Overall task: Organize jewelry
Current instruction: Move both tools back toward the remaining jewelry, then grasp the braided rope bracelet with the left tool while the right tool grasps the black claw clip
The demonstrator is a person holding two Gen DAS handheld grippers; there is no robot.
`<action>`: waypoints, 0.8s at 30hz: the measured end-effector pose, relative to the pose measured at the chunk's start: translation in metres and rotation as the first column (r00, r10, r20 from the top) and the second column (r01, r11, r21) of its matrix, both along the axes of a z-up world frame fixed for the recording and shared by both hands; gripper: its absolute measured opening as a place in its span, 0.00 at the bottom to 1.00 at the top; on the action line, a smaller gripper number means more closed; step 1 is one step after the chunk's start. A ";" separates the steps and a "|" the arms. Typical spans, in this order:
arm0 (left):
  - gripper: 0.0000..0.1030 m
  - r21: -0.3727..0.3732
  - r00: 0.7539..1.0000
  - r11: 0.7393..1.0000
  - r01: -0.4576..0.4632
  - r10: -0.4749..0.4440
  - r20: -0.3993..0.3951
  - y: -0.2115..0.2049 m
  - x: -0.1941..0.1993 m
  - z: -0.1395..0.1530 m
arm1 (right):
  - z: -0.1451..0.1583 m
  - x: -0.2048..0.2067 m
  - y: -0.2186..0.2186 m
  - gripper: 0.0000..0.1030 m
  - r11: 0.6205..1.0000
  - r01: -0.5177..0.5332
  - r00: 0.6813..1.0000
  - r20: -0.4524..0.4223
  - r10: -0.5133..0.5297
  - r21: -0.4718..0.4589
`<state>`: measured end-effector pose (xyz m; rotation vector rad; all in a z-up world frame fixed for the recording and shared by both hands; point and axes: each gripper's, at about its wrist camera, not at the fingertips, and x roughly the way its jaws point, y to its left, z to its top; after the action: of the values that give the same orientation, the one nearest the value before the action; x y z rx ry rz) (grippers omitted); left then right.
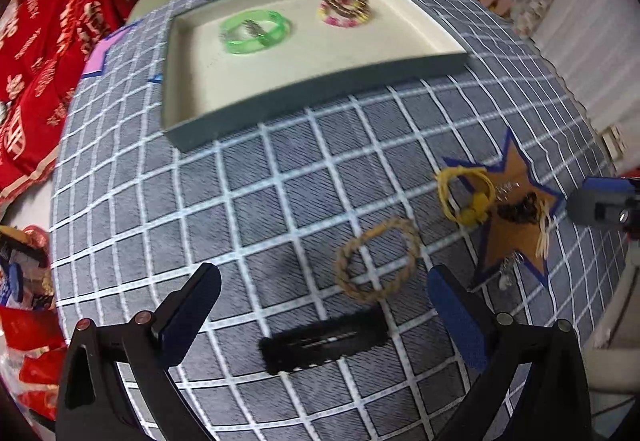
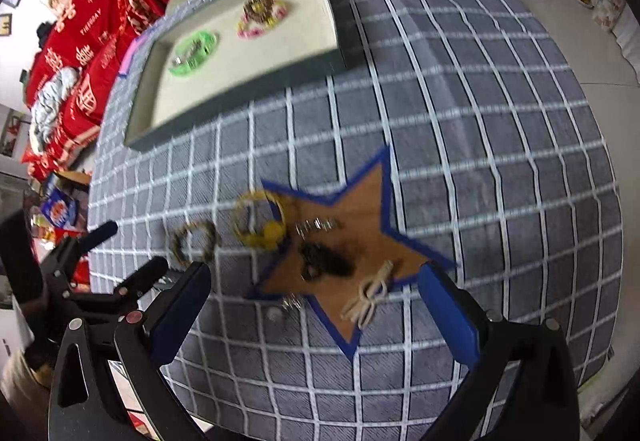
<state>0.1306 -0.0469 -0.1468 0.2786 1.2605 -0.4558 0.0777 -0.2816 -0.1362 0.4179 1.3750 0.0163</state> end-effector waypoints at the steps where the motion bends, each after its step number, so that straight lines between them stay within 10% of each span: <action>1: 1.00 0.002 1.000 1.000 0.008 -0.008 -0.006 -0.002 -0.001 -0.002 | -0.004 -0.002 0.000 1.00 1.000 -0.002 1.000 -0.009 0.002 0.000; 15: 1.00 0.031 0.995 0.995 0.099 -0.098 -0.008 -0.020 0.004 -0.020 | -0.028 -0.001 0.013 1.00 0.998 -0.056 0.997 -0.046 0.054 -0.036; 24: 0.95 0.039 0.993 0.993 0.114 -0.113 -0.027 -0.025 0.010 -0.031 | -0.032 0.009 0.022 0.81 0.991 -0.112 0.993 -0.035 0.110 -0.076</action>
<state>0.1402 -0.0721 -0.1780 0.3813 1.2835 -0.5330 0.0868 -0.2592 -0.1685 0.2768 1.4231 0.0475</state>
